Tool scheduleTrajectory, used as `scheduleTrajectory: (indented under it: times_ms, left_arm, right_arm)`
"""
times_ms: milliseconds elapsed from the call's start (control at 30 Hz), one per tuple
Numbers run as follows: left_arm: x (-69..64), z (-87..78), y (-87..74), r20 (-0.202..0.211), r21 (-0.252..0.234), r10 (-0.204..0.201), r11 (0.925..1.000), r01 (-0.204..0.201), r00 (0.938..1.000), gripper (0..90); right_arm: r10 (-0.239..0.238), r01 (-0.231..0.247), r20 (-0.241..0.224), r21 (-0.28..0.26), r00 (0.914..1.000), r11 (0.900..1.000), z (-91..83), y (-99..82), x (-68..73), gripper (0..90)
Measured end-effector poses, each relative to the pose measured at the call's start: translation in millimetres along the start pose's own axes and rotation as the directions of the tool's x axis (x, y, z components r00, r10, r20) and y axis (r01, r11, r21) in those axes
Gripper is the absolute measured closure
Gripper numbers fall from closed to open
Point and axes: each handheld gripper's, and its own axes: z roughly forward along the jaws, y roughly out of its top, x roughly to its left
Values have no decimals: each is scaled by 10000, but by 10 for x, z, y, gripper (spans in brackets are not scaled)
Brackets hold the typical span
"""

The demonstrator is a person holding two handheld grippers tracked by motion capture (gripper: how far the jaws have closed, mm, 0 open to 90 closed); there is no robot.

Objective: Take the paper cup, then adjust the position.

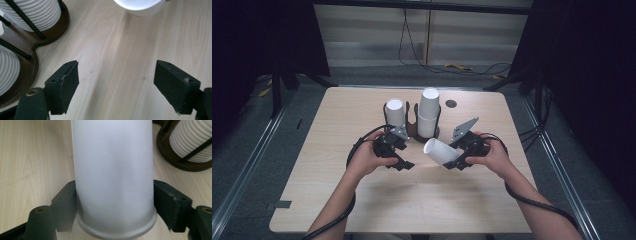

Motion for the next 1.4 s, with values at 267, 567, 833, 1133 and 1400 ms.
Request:
scheduleTrajectory:
  times_ms: [267,567,833,1133,1400]
  left_arm:
    - [-18,33,-51,-55,-100,-17,9999,16,10000,201]
    - [-33,8,-69,-111,-183,-56,9998,54,9999,201]
    - [-34,-38,-94,-183,-163,60,9998,-63,9998,200]
    - [-21,-35,-139,-162,-171,-144,9998,141,9998,200]
    - [-1,-46,-149,-130,-145,6,9999,-8,9999,200]
  right_arm:
    - [-165,171,-134,464,9998,9988,-20,54,-11,251]
    - [-507,515,-101,950,9987,9941,-72,98,20,251]
    - [-829,843,-169,1268,9964,9883,-75,163,48,250]
    - [-952,1006,-400,1689,9947,9805,13,220,51,250]
    - [-1009,1116,-590,2213,9931,9688,48,282,60,249]
